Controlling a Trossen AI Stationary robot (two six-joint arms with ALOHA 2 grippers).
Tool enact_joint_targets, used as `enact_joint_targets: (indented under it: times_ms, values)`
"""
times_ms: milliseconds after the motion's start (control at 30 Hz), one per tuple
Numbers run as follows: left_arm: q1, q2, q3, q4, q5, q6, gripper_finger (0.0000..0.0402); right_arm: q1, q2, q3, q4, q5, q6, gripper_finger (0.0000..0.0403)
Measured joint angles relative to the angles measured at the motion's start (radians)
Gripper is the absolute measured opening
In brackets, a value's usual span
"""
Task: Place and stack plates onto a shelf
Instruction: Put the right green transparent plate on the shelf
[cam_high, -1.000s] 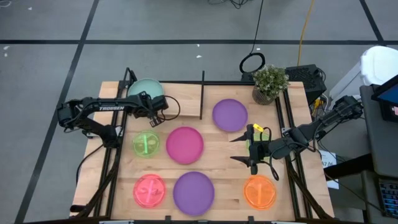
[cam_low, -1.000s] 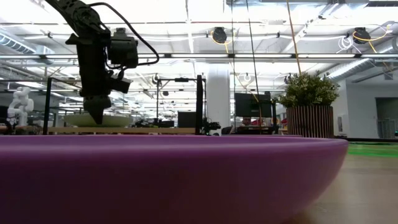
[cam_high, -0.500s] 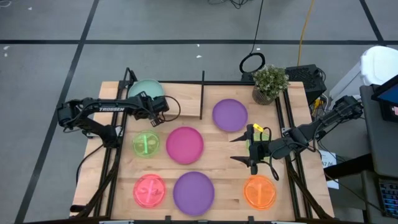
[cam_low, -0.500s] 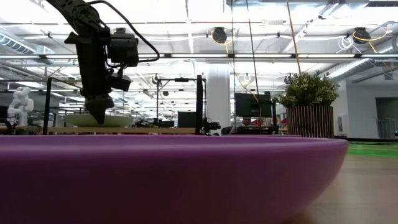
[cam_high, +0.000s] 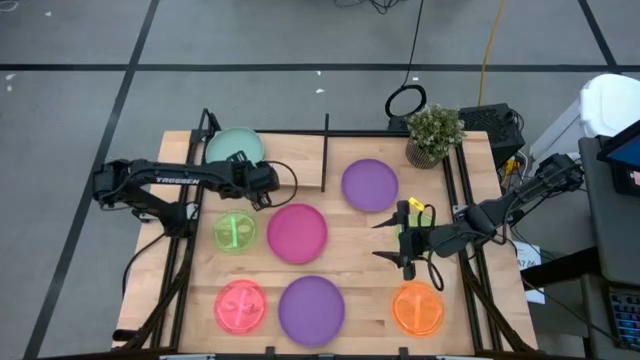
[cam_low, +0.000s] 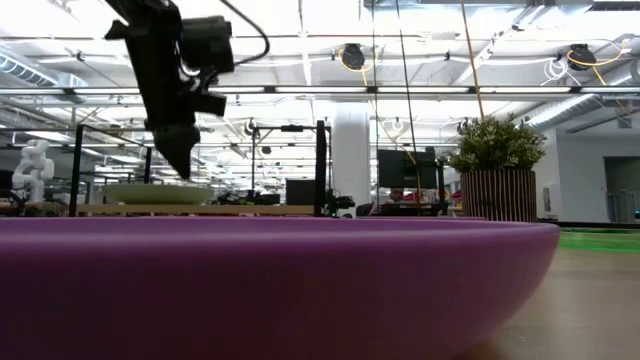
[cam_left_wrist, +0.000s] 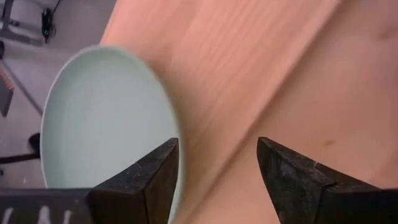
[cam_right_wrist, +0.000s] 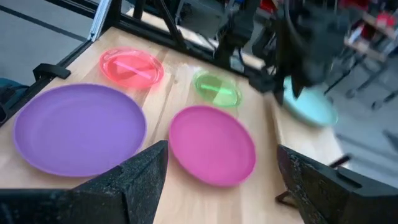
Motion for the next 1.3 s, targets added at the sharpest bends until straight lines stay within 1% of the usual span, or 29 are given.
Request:
enact_joint_targets:
  times_ms: [167,400,533,633,733,867,967,1100,1300]
  values:
    - [-0.112,0.0,0.06,-0.01,0.0,-0.056,0.0223,0.0,0.0,0.0,-0.122,0.0,0.15,0.0279]
    - [-0.273,0.0,0.13,0.01,0.0,-0.049,0.0223,0.008,0.0,0.0,-0.261,-0.002,0.332,0.0279]
    - [-0.372,0.0,0.134,0.007,-0.002,-0.092,0.0223,0.027,0.013,0.0,-0.327,-0.003,0.423,0.0279]
    - [-0.46,0.0,0.134,0.01,-0.003,-0.138,0.0223,0.053,0.04,0.0,-0.409,-0.005,0.555,0.0279]
    - [-0.548,0.0,0.134,0.014,-0.054,-0.176,0.0223,0.093,0.073,0.0,-0.499,-0.017,0.7,0.0279]
    - [-0.645,0.0,0.134,0.041,-0.133,-0.199,0.0223,0.144,0.126,0.0,-0.567,-0.062,0.817,0.0279]
    - [-0.689,0.0,0.134,0.078,-0.149,-0.212,0.0223,0.173,0.172,0.0,-0.574,-0.086,0.851,0.0279]
    - [-0.719,0.0,0.134,0.141,-0.15,-0.202,0.0223,0.201,0.238,0.0,-0.596,-0.092,0.878,0.0272]
    - [-0.729,0.0,0.134,0.176,-0.15,-0.174,0.0223,0.215,0.337,-0.001,-0.689,-0.148,0.994,0.0234]
